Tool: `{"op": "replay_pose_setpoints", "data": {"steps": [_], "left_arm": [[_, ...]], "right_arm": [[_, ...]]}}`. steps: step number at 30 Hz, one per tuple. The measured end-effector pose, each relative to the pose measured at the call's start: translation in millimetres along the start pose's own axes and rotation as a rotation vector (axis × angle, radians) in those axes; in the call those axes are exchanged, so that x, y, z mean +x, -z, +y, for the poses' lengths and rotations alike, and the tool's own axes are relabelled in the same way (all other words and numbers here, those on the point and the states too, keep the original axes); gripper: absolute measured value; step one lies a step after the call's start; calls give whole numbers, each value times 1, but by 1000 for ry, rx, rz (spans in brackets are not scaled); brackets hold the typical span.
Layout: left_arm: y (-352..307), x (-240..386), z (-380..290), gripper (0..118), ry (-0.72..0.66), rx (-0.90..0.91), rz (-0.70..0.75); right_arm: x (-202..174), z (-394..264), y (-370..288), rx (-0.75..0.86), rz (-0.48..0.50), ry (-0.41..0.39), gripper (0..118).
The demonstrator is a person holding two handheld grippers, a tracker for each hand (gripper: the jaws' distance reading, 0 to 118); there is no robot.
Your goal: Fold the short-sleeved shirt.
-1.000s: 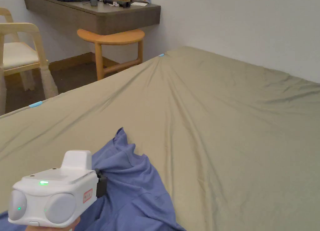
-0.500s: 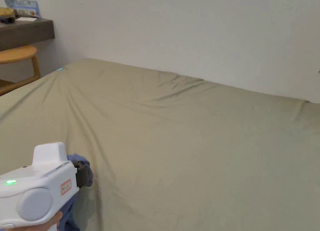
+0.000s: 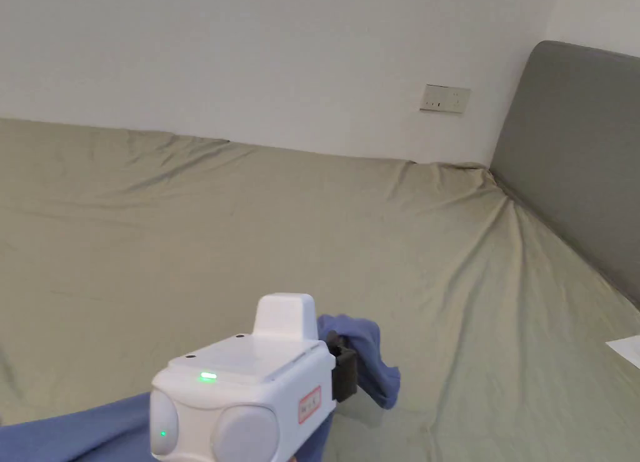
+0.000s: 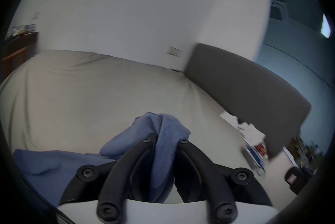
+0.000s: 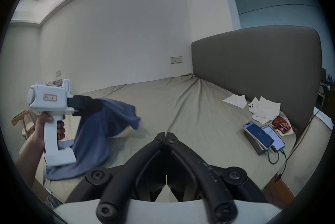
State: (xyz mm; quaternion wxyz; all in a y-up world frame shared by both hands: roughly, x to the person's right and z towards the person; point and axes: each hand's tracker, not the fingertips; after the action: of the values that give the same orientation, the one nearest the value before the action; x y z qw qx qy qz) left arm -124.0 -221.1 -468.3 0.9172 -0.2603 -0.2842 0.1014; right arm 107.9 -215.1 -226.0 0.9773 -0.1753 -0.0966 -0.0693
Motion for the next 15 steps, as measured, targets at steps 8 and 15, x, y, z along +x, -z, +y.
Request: {"op": "replay_pose_setpoints", "data": {"steps": [8,15], "left_arm": [[27,111,-74,17,173,-189,-241],[63,124,-131,17,183,-365,-219]], "right_arm": [[18,-6,-5,20,6,57,0],[35,-19,-9,-9,-41,76,0]]}}
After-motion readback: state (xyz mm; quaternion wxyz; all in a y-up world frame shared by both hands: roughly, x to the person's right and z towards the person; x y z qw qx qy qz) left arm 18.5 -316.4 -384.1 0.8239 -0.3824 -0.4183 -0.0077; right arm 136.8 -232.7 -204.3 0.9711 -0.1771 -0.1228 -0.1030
